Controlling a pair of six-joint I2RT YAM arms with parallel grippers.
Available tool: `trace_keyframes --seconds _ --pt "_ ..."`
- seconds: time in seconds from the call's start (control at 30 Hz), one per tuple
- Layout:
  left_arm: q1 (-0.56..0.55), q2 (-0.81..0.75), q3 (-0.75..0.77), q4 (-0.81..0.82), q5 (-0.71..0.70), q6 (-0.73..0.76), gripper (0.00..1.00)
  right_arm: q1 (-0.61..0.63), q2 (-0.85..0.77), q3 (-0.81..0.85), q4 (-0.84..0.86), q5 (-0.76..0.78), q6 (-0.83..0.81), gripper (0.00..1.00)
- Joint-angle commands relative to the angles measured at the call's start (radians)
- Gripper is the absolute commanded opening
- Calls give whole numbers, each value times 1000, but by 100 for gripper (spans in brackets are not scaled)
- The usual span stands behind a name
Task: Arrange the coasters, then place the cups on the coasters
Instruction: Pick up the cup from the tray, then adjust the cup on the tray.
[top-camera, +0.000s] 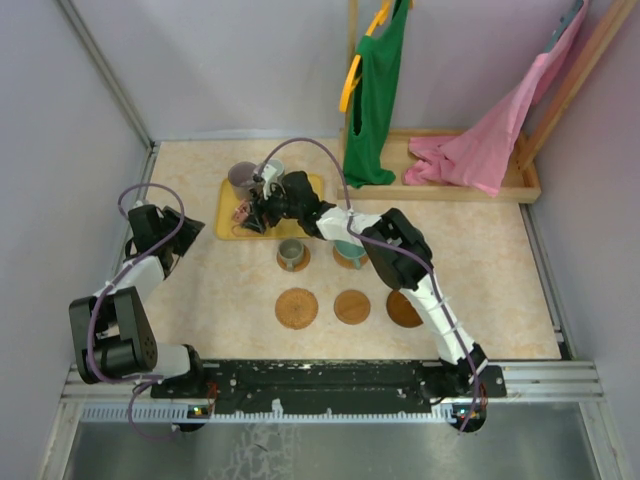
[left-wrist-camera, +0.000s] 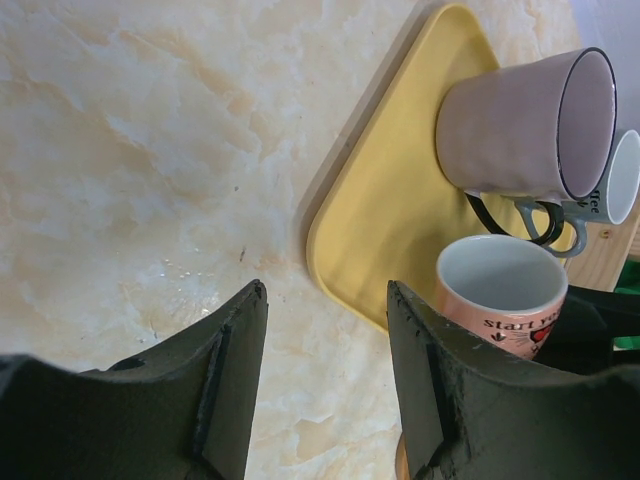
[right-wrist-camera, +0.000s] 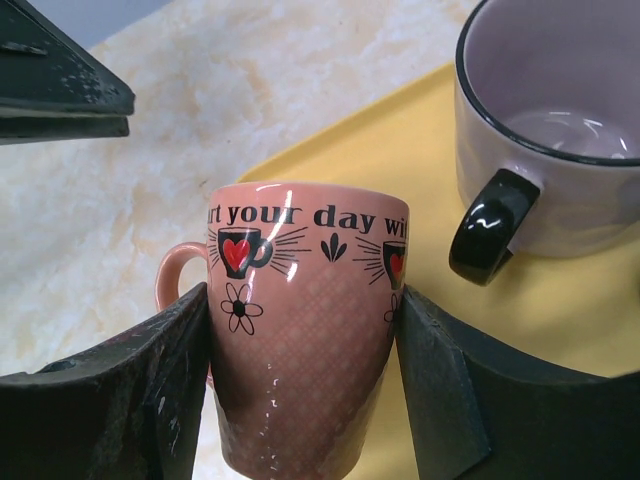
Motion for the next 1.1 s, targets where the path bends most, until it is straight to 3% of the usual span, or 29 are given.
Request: trace_keyframes --seconds 0.0,0.3,0.63,1.07 --pt "7 -13 6 22 16 -2 57 -5 -117 -8 181 -30 49 0" --pt "5 -1 0 77 131 -18 57 -11 -145 -62 242 -23 59 0" --pt "-5 24 -79 323 342 -50 58 -20 -168 -77 234 -23 50 0" --pt "-17 77 -86 501 505 -70 58 -34 -211 -70 166 -38 19 0"
